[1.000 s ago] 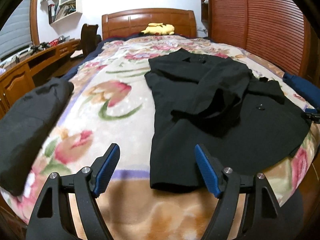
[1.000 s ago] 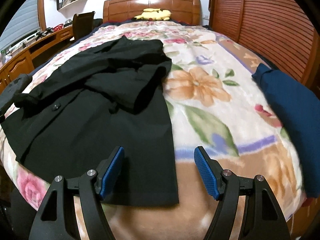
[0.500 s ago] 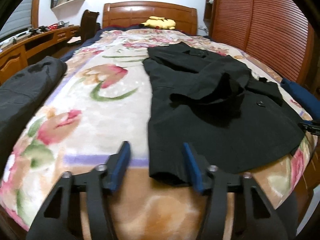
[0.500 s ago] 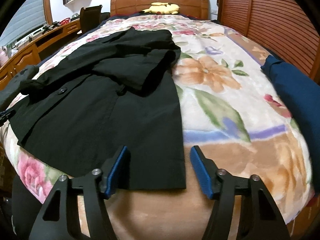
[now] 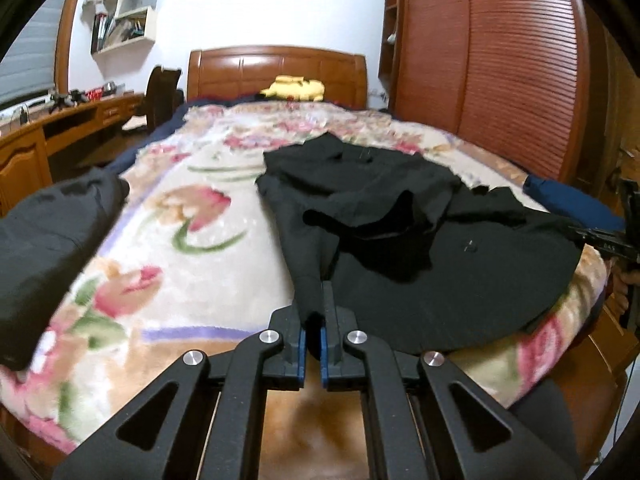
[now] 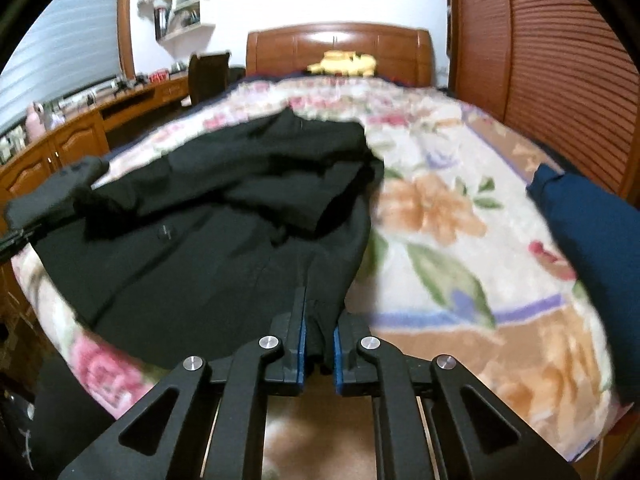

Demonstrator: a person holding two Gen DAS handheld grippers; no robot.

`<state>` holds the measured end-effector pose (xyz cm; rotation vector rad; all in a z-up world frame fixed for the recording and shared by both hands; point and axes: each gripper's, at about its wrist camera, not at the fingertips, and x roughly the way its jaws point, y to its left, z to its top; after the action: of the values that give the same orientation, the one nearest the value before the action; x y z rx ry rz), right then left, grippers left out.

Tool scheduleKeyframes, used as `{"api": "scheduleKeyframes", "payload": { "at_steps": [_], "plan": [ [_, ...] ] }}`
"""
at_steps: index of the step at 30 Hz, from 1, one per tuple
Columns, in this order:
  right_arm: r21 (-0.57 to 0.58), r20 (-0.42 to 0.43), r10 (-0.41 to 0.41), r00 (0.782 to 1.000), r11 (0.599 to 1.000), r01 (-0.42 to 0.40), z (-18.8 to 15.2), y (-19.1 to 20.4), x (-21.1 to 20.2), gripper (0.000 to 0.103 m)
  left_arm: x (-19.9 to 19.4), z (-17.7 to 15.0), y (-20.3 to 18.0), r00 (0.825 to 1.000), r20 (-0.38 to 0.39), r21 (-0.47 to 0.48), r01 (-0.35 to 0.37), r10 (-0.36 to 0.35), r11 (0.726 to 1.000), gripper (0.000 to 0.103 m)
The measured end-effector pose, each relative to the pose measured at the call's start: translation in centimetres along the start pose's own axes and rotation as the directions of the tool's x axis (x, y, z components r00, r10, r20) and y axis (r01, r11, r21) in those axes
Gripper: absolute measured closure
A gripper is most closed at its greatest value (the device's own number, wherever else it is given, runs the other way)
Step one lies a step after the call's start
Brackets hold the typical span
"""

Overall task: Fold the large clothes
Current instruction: 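Grasp the black coat hem with both grippers, then lift the hem with both grippers and fold it toward the collar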

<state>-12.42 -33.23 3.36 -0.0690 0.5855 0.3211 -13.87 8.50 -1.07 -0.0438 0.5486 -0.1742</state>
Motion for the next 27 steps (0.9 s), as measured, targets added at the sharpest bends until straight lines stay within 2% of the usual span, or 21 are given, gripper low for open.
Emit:
{"api": "scheduleKeyframes", "payload": {
  "at_steps": [6, 12, 20, 27],
  "plan": [
    [0.008, 0.082, 0.040, 0.996, 0.999, -0.041, -0.3, 0.0, -4.5, 0.094, -4.9, 1.0, -1.2, 0.996, 0.087, 0.034, 0.018, -0.021, 0.999, 0.098],
    [-0.015, 0.152, 0.062, 0.986, 0.998, -0.060, -1.0, 0.6, -8.8, 0.094, -9.8, 3.0, -2.3, 0.982, 0.186, 0.075, 0.014, -0.028, 0.997, 0.098],
    [-0.051, 0.272, 0.068, 0.960, 0.997, -0.057, 0.2, 1.3, -14.4, 0.095, -14.3, 7.3, -3.0, 0.957, 0.289, 0.118, -0.021, -0.014, 0.993, 0.098],
    [-0.087, 0.360, 0.066, 0.931, 0.995, -0.037, 1.5, 1.4, -18.0, 0.095, -17.5, 9.8, -2.4, 0.933, 0.359, 0.109, -0.033, -0.008, 0.993, 0.098]
  ]
}}
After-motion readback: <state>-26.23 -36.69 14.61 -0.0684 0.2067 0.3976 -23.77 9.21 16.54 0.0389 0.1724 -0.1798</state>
